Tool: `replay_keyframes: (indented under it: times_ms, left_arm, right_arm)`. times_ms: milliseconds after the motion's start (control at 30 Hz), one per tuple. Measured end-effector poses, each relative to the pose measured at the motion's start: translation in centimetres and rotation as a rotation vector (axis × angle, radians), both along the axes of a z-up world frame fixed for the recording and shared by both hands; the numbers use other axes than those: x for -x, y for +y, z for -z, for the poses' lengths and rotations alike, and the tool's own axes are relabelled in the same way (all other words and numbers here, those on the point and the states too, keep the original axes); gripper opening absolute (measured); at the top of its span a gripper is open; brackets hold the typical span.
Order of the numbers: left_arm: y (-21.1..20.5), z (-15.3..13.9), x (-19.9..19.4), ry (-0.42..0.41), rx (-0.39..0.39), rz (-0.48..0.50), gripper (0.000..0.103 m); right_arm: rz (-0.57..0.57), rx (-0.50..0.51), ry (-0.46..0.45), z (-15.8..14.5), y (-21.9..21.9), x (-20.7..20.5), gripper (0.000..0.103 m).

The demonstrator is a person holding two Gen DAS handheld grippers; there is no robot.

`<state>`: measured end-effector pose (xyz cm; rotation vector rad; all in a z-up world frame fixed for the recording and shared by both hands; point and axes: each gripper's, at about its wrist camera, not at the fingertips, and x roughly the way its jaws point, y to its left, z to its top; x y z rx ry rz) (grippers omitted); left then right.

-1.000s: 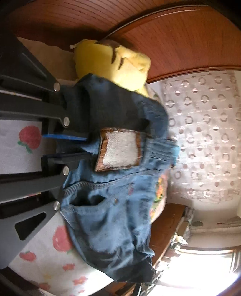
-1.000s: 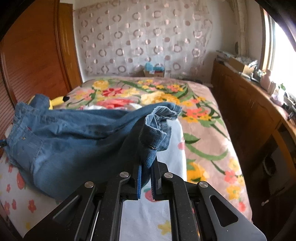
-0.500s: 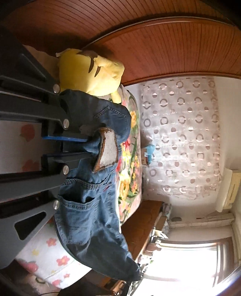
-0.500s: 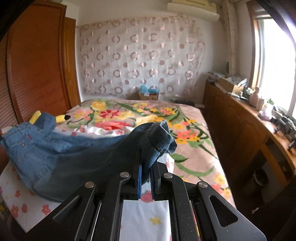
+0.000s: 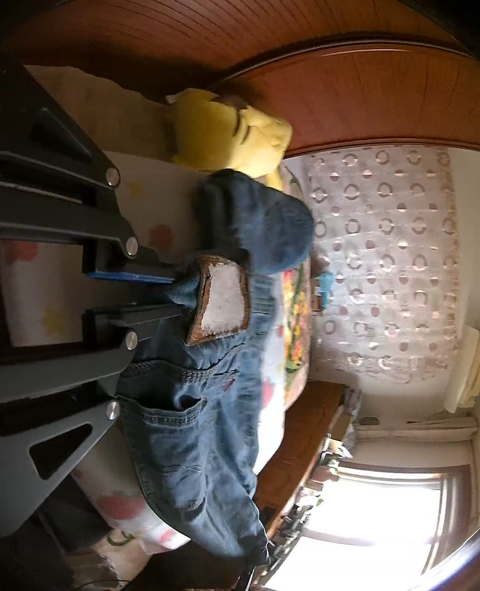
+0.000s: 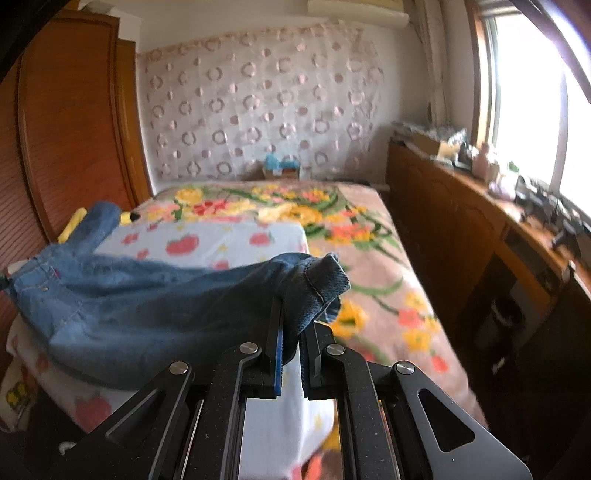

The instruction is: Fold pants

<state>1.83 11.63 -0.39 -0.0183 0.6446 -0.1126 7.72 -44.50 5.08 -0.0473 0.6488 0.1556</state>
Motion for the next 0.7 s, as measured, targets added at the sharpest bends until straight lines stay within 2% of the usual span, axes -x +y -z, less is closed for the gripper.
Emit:
replay_keyframes:
  times_ms: [233,400,467,533,633,700]
  left_arm:
    - [-0.5,3.0,-0.2,0.091,-0.011,-0.003,0.014]
    - [-1.0,2.2,0.6,0.06,-0.021,0.014,0.023]
    - [-1.5,1.4,1.0,0.036,-0.023,0.031,0.027]
    - [-2.3,0.9,1.2,0.018,-0.035,0.05,0.029]
    - [-3.1,0.4,0.9,0.006,-0.028,0.075,0.03]
    - [-3.8,0.3,0.4,0.005,-0.028,0.092,0.031]
  right_arm:
    - [0.032,-0.06,0.117,5.3,-0.7,0.2,0.006]
    - [0.053,-0.078,0.152,6.7,-1.3,0.7,0.012]
    - [0.064,-0.087,0.157,6.8,-1.7,1.0,0.026]
    - [0.068,-0.092,0.151,6.7,-1.7,1.4,0.033]
    - [0.068,-0.103,0.136,6.2,-1.7,1.9,0.039]
    - [0.068,-0.12,0.125,5.9,-1.8,2.1,0.039]
